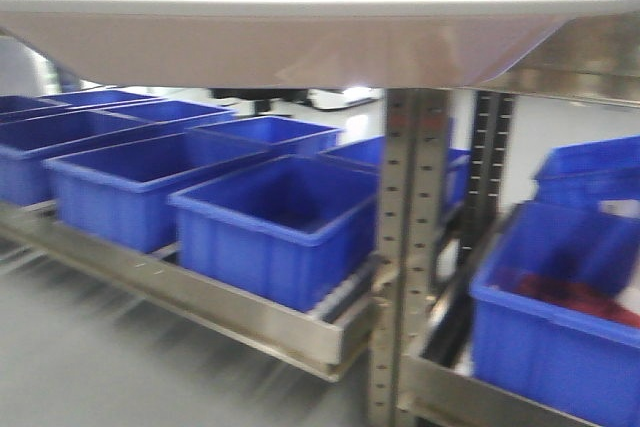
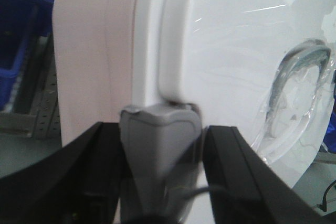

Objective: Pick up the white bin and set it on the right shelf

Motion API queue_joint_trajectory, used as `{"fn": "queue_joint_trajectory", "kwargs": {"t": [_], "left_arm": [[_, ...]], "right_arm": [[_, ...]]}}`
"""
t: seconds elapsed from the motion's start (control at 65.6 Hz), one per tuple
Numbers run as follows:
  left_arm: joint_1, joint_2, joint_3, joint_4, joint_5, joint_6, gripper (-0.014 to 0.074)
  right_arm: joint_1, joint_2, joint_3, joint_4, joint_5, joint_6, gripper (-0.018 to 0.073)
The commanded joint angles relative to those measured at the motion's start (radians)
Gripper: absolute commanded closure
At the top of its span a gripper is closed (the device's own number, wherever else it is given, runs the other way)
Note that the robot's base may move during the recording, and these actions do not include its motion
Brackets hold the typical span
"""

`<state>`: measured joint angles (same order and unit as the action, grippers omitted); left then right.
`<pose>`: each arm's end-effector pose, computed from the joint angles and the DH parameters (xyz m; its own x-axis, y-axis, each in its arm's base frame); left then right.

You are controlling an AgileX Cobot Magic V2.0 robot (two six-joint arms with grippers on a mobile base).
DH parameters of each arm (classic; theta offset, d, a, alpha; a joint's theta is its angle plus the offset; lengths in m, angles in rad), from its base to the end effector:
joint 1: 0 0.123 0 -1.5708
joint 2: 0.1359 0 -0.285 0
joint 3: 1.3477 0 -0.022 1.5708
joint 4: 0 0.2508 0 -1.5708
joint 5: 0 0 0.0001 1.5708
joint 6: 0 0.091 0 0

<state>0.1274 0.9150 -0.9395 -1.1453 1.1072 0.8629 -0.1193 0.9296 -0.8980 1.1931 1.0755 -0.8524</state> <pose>0.1575 -0.0546 0.3913 -0.4897 -0.0136 -0.8718 0.6464 0.6654 -0.3735 0.1637 0.0554 0.3812 -0.5275 0.0765 -0.8461 -0.6147 0.6531 0.4423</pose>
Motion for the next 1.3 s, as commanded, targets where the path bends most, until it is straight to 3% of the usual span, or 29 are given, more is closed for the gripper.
{"fn": "queue_joint_trajectory", "kwargs": {"t": [0.0,1.28], "left_arm": [[-0.024,-0.014,-0.031,-0.176,0.194,0.008,0.0409],[-0.024,-0.014,-0.031,-0.176,0.194,0.008,0.0409]], "right_arm": [[0.022,-0.021,-0.034,0.229,0.191,-0.012,0.0137],[0.022,-0.021,-0.034,0.229,0.191,-0.012,0.0137]]}}
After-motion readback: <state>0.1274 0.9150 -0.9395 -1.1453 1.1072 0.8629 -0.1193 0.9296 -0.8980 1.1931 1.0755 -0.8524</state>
